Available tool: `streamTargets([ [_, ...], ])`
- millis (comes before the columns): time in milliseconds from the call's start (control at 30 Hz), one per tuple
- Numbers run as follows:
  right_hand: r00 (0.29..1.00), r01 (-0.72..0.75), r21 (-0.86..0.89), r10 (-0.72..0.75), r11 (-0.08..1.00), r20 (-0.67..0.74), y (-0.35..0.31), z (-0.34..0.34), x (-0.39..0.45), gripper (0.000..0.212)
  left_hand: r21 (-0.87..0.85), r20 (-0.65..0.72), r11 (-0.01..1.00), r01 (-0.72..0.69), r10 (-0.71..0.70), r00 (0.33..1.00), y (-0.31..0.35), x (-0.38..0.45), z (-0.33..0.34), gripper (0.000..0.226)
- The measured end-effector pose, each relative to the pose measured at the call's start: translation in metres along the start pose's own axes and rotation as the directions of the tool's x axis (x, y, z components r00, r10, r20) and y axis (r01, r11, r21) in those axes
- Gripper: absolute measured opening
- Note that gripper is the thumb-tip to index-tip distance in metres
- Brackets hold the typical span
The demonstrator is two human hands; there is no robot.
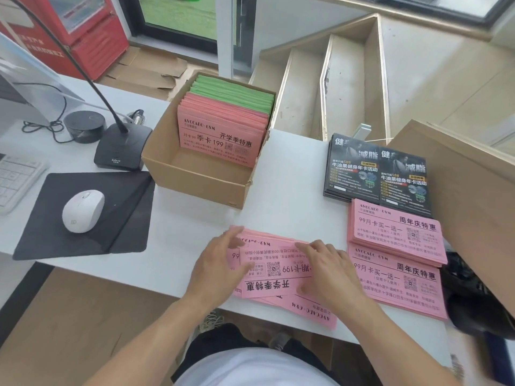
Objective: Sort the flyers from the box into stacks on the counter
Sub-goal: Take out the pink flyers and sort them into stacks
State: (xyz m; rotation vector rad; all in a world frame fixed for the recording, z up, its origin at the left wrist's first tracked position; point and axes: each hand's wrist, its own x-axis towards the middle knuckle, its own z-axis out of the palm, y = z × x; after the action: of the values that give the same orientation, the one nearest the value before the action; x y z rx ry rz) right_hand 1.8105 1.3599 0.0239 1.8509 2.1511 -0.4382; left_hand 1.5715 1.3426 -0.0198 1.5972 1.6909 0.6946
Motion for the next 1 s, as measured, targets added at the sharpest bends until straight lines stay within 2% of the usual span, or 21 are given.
streamTargets([
  [67,1.0,0.0,-0.018,0.0,1.0,0.013,-0.001,0.0,0.001,0.093,0.143,0.164,0.986,-0.08,0.056,0.985,0.0,-0.004,0.005,0.099],
  [167,0.999,0.001,-0.027,0.0,1.0,0.038,-0.004,0.001,0.002,0.092,0.232,0.188,0.967,-0.107,0.063,0.98,-0.002,-0.005,0.012,0.109],
  [233,0.999,0.003,-0.034,-0.001,0.999,0.036,-0.006,0.001,0.004,0.082,0.187,0.177,0.979,-0.076,0.043,0.983,-0.001,-0.004,0.013,0.111],
  [333,0.999,-0.006,0.006,0.005,1.0,0.047,-0.009,0.0,0.003,0.05,0.137,0.185,0.99,-0.025,-0.001,0.983,0.002,-0.004,0.011,0.111],
  [467,0.993,-0.114,0.311,0.111,0.943,0.029,-0.003,-0.003,-0.002,0.017,-0.104,0.26,0.983,0.151,-0.12,0.958,0.007,-0.002,0.001,0.102],
  [533,0.989,-0.147,0.402,0.14,0.904,0.047,0.003,-0.006,-0.005,0.006,-0.165,0.273,0.971,0.174,-0.124,0.954,0.005,0.0,-0.005,0.102],
  [700,0.984,-0.16,0.563,0.175,0.811,0.029,0.015,-0.013,-0.005,0.009,-0.226,0.27,0.954,0.199,-0.135,0.953,0.007,0.002,-0.013,0.101],
  [833,0.983,-0.163,0.608,0.181,0.777,0.033,0.022,-0.017,-0.004,0.01,-0.357,0.253,0.905,0.233,-0.147,0.956,0.011,0.004,-0.016,0.087],
  [1000,0.996,-0.088,0.583,0.089,0.808,0.026,0.014,-0.018,-0.004,0.013,-0.399,0.158,0.892,0.212,-0.162,0.974,0.013,0.006,-0.018,0.073],
])
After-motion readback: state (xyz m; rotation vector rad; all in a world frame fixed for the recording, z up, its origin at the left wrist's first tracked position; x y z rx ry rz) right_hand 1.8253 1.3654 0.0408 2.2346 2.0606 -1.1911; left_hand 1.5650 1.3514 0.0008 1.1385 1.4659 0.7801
